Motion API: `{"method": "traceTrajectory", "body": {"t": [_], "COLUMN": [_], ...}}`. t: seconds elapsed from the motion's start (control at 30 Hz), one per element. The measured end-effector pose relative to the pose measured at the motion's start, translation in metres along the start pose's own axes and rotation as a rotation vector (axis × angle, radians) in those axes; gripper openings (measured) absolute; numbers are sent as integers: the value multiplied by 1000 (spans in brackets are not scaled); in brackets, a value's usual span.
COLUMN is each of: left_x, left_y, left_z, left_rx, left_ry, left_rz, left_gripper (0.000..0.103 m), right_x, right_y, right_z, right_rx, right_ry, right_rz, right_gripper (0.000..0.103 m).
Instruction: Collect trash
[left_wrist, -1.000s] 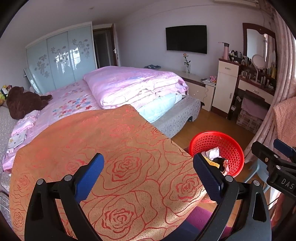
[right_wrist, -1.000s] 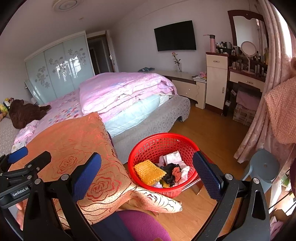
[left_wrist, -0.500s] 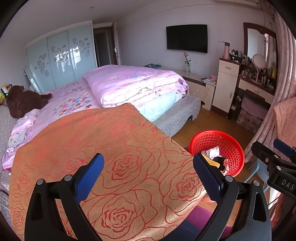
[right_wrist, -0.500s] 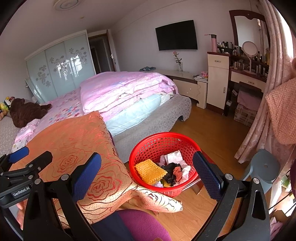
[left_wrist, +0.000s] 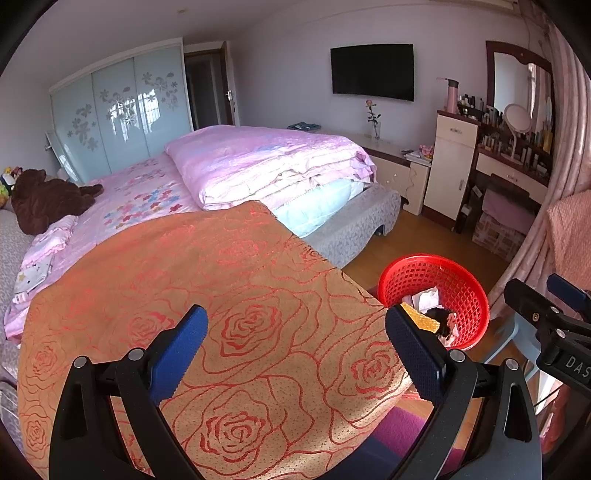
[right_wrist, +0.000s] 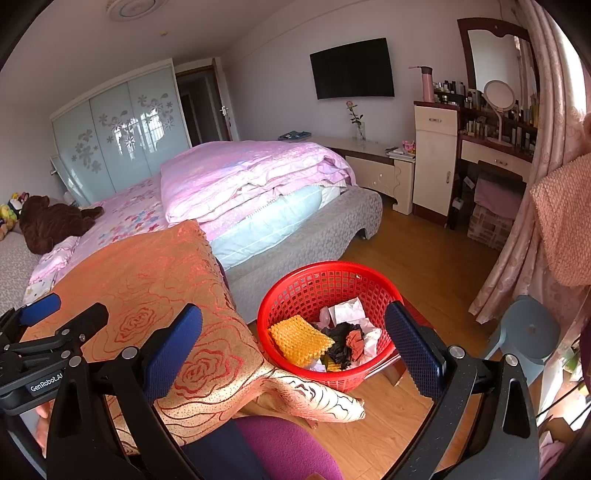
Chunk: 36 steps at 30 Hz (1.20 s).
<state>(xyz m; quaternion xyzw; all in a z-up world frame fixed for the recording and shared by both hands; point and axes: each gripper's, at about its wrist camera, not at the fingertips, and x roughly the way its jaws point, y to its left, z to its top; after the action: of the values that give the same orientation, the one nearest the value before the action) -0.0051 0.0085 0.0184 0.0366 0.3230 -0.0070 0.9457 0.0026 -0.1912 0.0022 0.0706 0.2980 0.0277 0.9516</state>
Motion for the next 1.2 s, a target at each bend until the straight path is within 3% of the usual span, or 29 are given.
{"method": "traceTrajectory", "body": {"t": [1.2], "left_x": [4], "left_y": [3], "left_z": [-1], "left_rx": [-1], "left_ry": [7], "left_rz": [-17], "left_gripper": [93], "right_x": [0], "right_y": [1], "right_z": [1], "right_rx": [-1], "right_ry": [3], "right_rz": [1], "right_gripper": [96]}}
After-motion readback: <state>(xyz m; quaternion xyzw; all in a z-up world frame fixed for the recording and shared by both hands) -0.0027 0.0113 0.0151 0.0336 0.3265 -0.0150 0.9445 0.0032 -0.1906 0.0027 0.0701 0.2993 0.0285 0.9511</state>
